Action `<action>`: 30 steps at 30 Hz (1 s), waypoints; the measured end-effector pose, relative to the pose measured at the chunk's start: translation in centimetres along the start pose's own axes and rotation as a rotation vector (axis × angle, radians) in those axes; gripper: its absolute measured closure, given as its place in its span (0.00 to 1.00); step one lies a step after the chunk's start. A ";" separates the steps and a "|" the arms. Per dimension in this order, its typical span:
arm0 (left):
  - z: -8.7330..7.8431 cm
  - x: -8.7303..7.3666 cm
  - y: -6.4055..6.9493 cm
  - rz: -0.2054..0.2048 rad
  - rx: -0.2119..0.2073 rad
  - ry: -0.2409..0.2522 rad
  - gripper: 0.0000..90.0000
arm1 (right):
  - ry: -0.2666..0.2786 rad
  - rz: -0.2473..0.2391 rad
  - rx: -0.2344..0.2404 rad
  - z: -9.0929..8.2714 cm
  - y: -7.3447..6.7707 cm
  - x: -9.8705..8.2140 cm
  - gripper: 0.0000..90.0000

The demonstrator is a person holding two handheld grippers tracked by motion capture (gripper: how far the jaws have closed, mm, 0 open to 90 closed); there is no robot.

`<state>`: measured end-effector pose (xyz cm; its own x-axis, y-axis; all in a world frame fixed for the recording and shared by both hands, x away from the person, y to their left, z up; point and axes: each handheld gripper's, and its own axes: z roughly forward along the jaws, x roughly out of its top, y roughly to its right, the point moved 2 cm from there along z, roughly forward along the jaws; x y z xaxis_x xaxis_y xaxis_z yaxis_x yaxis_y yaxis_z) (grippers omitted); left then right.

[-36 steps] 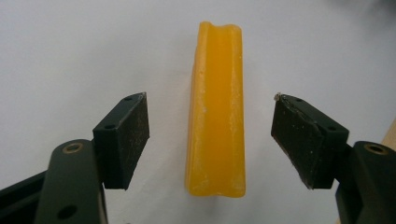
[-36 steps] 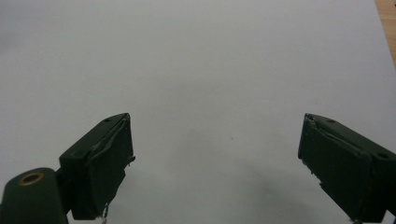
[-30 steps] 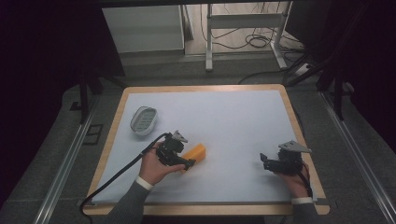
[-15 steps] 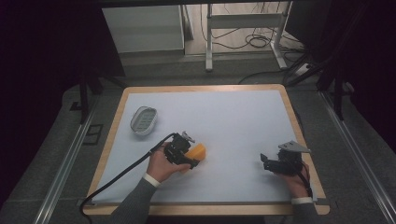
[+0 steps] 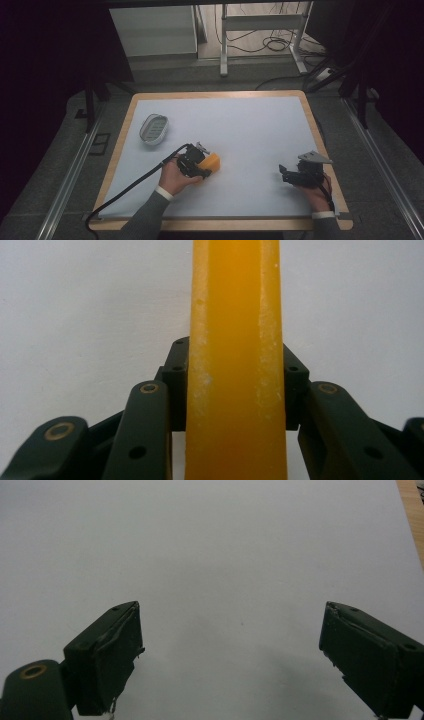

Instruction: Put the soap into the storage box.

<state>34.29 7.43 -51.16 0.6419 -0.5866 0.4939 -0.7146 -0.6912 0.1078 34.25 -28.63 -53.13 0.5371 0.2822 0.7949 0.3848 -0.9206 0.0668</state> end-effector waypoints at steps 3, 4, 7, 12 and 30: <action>-0.1 0.0 -0.1 0.011 -0.004 -0.007 0.67 | 0.001 0.000 -0.001 0.0 0.0 0.0 0.11; -0.2 -0.1 -0.2 0.015 -0.009 -0.011 0.68 | 0.001 0.003 -0.004 -0.1 0.0 0.0 0.11; -0.3 -0.1 -0.2 0.017 -0.009 -0.013 0.68 | 0.003 0.003 -0.013 -0.1 0.1 0.0 0.11; -0.9 0.0 -0.6 0.017 -0.013 -0.009 0.68 | 0.017 0.004 -0.016 -0.2 0.2 0.1 0.11; -3.3 0.1 -2.1 -0.005 0.007 0.026 0.68 | 0.027 0.013 -0.025 -0.3 0.4 0.1 0.11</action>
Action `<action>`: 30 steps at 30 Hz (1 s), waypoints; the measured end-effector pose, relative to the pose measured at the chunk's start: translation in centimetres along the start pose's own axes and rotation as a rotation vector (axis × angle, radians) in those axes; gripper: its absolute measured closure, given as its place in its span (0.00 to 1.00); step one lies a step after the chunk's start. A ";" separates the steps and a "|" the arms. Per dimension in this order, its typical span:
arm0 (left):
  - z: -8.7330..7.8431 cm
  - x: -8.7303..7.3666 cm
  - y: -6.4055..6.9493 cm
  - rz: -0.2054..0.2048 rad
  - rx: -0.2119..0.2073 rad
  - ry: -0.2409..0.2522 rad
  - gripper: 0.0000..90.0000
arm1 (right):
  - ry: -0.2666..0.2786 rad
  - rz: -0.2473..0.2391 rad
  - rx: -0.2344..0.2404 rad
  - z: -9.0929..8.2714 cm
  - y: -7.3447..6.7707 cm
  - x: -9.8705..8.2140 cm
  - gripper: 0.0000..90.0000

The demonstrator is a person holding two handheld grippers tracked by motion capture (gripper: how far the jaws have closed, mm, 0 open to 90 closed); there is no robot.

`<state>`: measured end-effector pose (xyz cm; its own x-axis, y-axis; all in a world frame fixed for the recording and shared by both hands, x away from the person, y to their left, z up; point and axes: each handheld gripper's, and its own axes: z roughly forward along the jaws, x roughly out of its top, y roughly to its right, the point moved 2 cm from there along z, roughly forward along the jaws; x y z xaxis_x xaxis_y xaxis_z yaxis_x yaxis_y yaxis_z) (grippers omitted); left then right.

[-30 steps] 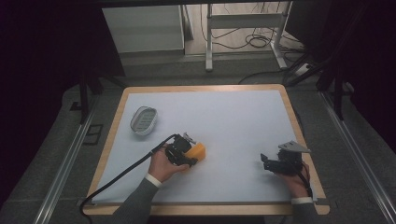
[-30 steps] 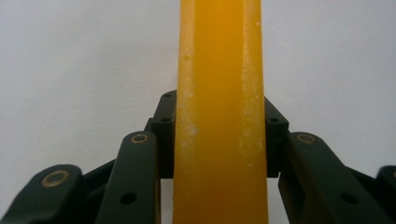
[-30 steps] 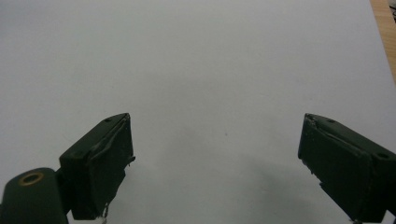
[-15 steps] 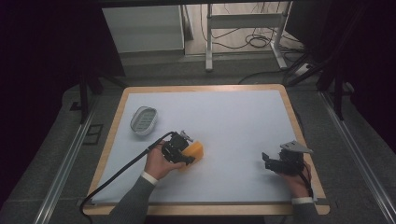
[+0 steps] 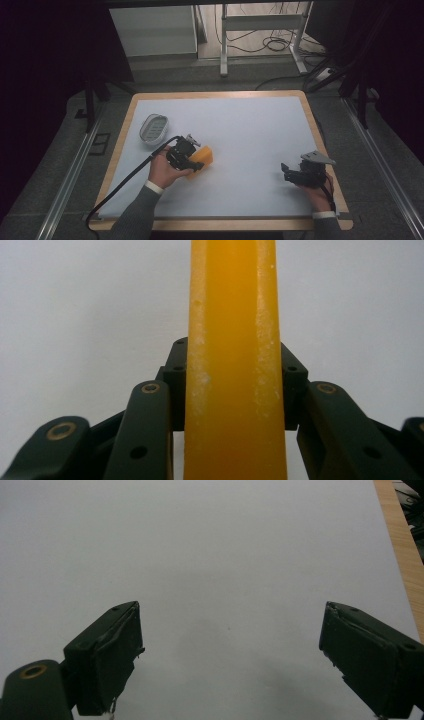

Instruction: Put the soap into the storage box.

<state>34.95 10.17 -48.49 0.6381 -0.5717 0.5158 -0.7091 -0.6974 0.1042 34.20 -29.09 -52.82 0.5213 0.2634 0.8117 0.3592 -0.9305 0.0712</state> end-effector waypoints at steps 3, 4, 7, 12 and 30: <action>-0.4 0.0 -0.4 -0.008 0.004 0.009 0.68 | 0.000 0.000 0.001 0.0 0.0 0.0 0.11; -0.6 0.0 -0.5 -0.014 0.003 0.012 0.68 | 0.001 0.000 0.002 0.0 0.0 0.0 0.11; -1.0 0.0 -0.9 -0.023 -0.002 0.020 0.68 | 0.000 0.000 0.003 0.0 0.0 0.0 0.11; -1.5 -0.2 -1.5 -0.046 -0.004 0.037 0.68 | 0.001 -0.004 0.011 0.0 -0.1 0.0 0.11; -2.4 -0.6 -3.3 -0.087 -0.009 0.043 0.68 | 0.000 -0.009 0.012 0.0 -0.1 0.0 0.11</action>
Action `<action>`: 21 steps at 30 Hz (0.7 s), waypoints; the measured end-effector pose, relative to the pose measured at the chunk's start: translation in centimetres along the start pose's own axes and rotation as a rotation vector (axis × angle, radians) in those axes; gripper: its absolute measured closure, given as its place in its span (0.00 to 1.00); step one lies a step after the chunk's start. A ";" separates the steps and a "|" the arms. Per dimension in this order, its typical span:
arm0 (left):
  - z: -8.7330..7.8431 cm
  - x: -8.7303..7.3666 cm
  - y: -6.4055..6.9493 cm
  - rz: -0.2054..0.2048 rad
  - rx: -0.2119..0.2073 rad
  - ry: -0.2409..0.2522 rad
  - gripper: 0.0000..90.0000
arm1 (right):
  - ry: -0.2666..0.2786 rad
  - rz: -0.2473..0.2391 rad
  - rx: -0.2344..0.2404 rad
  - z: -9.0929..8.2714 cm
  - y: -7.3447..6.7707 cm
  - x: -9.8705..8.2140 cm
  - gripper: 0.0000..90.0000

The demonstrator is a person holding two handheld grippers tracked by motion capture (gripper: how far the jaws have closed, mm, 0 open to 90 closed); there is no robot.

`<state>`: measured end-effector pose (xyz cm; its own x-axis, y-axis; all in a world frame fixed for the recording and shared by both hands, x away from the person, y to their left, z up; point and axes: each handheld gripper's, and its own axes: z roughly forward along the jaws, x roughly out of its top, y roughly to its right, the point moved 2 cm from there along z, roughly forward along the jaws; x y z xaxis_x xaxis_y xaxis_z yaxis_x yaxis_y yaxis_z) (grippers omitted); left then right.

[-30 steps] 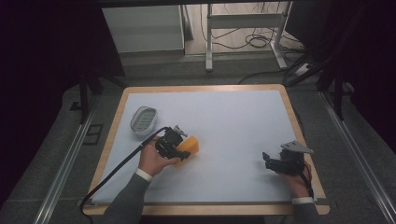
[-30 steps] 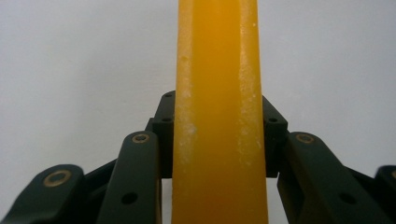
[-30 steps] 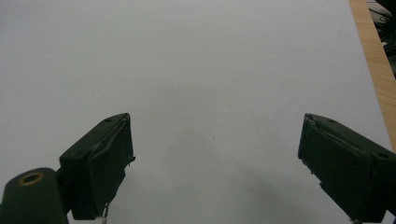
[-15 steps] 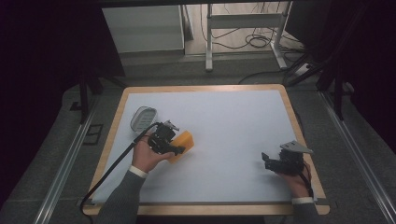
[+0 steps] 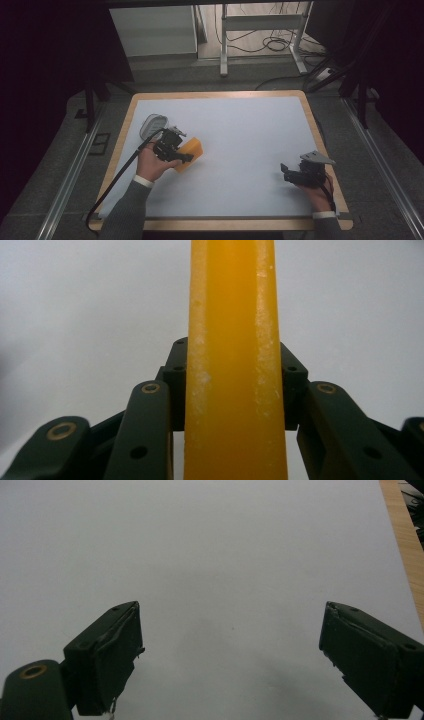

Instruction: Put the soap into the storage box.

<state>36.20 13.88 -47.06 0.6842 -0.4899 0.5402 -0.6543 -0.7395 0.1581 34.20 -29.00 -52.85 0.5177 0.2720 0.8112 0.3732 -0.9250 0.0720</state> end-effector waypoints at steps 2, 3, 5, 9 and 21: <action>-0.1 0.0 -0.2 -0.001 0.002 0.004 0.68 | -0.001 0.000 -0.001 0.0 0.0 0.0 0.11; -0.2 0.0 -0.3 -0.003 0.003 0.007 0.68 | -0.001 0.000 -0.001 0.0 0.0 0.0 0.11; -0.3 0.1 -0.5 -0.009 0.005 0.013 0.68 | -0.003 0.001 -0.003 0.0 0.1 0.0 0.11; -0.6 0.1 -0.9 -0.020 0.010 0.013 0.68 | 0.000 0.005 -0.004 -0.1 0.1 0.0 0.11; -1.8 -0.1 -2.8 -0.054 0.042 0.029 0.68 | -0.003 0.005 -0.007 0.0 0.2 -0.1 0.11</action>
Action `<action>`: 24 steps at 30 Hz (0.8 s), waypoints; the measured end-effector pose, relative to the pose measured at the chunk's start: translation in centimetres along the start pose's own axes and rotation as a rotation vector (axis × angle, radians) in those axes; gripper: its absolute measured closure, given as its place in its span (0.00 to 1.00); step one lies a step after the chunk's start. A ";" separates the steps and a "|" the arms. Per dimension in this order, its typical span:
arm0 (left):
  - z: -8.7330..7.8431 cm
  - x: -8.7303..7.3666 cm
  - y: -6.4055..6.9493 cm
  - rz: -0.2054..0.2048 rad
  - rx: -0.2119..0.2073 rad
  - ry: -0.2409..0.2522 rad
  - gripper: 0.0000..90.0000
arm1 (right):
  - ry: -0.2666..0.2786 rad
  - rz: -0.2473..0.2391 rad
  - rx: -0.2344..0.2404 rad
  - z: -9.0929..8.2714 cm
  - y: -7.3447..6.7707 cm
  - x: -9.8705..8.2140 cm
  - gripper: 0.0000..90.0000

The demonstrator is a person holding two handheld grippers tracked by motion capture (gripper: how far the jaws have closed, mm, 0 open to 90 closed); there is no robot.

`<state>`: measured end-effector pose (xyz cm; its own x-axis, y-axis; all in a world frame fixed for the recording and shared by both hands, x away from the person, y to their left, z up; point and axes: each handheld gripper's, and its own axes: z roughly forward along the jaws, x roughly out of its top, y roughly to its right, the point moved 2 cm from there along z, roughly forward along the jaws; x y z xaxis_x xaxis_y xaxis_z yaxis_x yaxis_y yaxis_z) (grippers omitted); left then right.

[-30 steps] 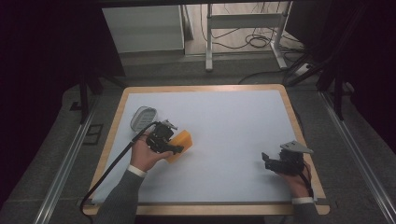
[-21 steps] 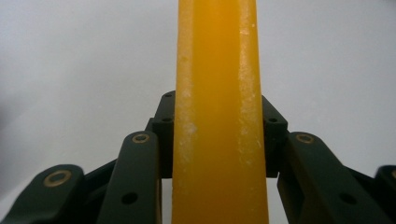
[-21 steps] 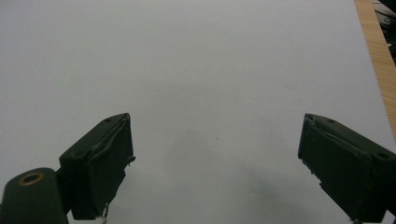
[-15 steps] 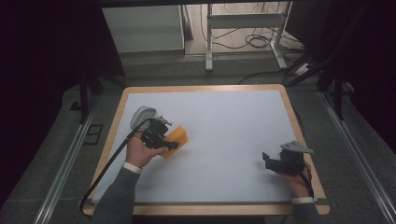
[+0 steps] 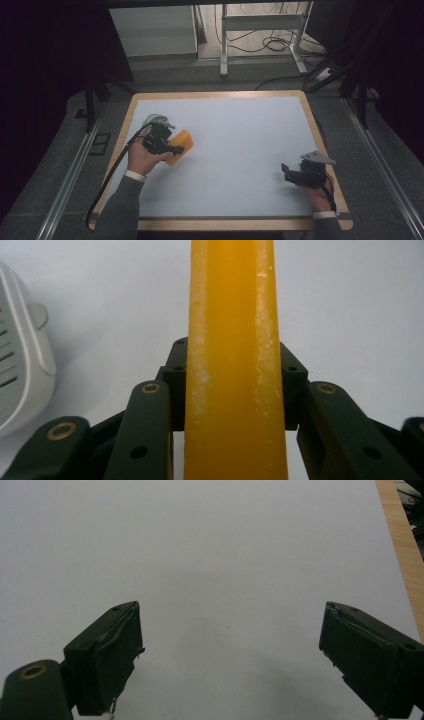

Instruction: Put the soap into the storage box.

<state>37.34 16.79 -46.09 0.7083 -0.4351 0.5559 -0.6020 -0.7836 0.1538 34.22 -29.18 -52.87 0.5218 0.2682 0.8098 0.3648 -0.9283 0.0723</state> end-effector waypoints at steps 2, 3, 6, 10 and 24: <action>-0.1 0.0 -0.2 -0.005 0.002 0.002 0.68 | 0.000 0.002 -0.001 0.0 0.0 0.0 0.11; -0.2 0.0 -0.3 -0.007 0.004 0.001 0.68 | 0.000 0.001 -0.002 0.0 0.0 0.0 0.11; -0.4 0.0 -0.6 -0.014 0.014 0.006 0.68 | 0.000 0.001 -0.002 0.0 0.0 0.0 0.11; -0.8 0.1 -1.0 -0.024 0.026 0.017 0.68 | 0.000 0.004 -0.004 0.0 0.1 0.0 0.11; -1.8 0.2 -2.1 -0.054 0.045 0.038 0.68 | 0.000 0.001 -0.003 0.0 0.0 0.0 0.11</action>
<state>38.13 19.10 -44.84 0.7246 -0.3748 0.5784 -0.5452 -0.8251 0.1482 34.22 -29.22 -52.87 0.5220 0.2671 0.8100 0.3620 -0.9293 0.0731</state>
